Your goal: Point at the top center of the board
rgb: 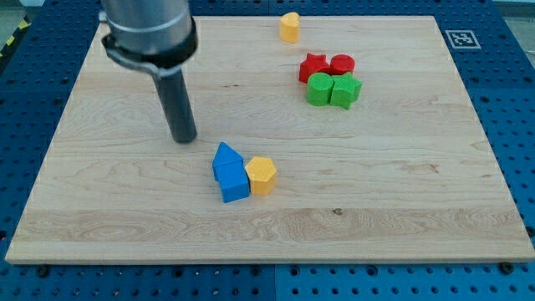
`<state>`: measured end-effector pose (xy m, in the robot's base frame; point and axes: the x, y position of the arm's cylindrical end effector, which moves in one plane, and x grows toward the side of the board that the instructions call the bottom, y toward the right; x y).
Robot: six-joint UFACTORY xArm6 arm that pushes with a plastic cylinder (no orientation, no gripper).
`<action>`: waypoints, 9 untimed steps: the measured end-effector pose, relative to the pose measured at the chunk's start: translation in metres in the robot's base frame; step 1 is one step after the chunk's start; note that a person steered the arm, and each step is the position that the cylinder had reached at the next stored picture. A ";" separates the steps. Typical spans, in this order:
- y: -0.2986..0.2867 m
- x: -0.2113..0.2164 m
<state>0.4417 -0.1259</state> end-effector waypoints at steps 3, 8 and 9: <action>-0.001 -0.049; -0.001 -0.128; -0.001 -0.156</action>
<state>0.2857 -0.1268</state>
